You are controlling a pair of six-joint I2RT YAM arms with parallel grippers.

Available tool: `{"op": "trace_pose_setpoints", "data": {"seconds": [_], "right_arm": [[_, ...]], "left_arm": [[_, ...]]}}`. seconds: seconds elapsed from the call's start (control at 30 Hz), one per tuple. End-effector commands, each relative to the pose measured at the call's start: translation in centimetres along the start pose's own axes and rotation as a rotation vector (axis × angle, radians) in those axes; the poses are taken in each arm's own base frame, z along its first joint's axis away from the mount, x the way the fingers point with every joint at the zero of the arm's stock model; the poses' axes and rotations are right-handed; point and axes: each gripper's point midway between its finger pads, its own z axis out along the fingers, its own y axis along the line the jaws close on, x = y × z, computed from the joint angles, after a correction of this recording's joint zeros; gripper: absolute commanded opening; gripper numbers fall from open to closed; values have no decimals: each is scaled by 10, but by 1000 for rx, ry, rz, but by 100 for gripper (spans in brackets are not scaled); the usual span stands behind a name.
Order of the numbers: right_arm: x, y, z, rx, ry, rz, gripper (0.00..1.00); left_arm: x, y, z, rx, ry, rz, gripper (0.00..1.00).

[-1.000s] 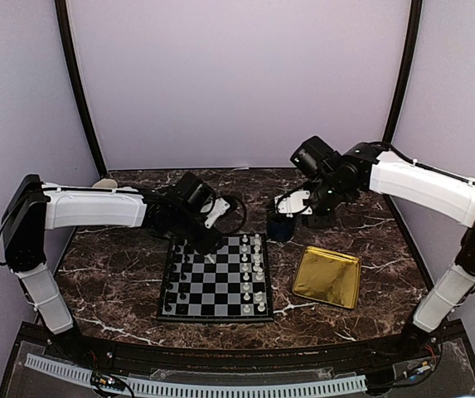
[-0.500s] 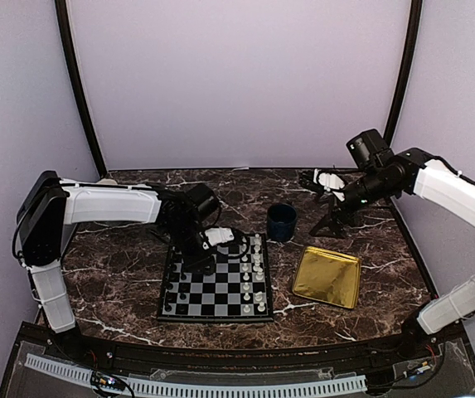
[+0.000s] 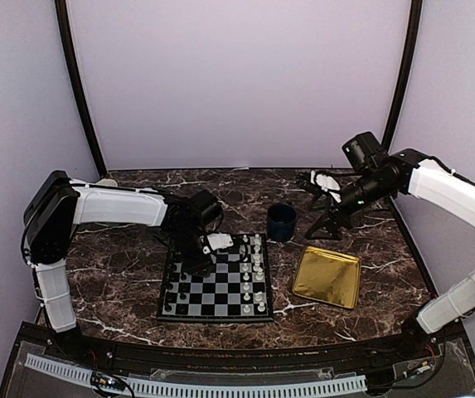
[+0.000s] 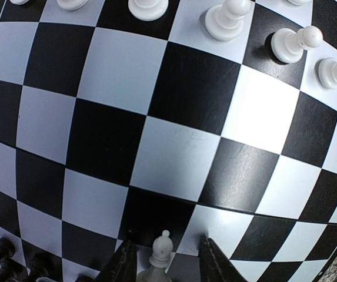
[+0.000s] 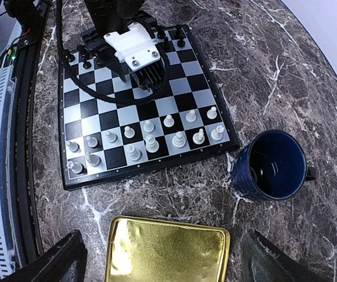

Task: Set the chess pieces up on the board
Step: Pick up the bishop from the chessboard.

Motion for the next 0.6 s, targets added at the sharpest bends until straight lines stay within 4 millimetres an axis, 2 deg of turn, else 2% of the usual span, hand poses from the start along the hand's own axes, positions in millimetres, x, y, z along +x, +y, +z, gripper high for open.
{"op": "trace_pose_setpoints", "data": {"seconds": [0.0,0.4,0.57], "right_arm": [[-6,0,-2,-15,-21,6,89],[-4,0,3,-33,-9,18,86],[-5,-1,4,-31,-14,16,85]], "left_arm": [[20,4,0,-44,77,-21,39],[35,7,-12,-86,119,-34,39],[32,2,-11,-59,105,-23,32]]}}
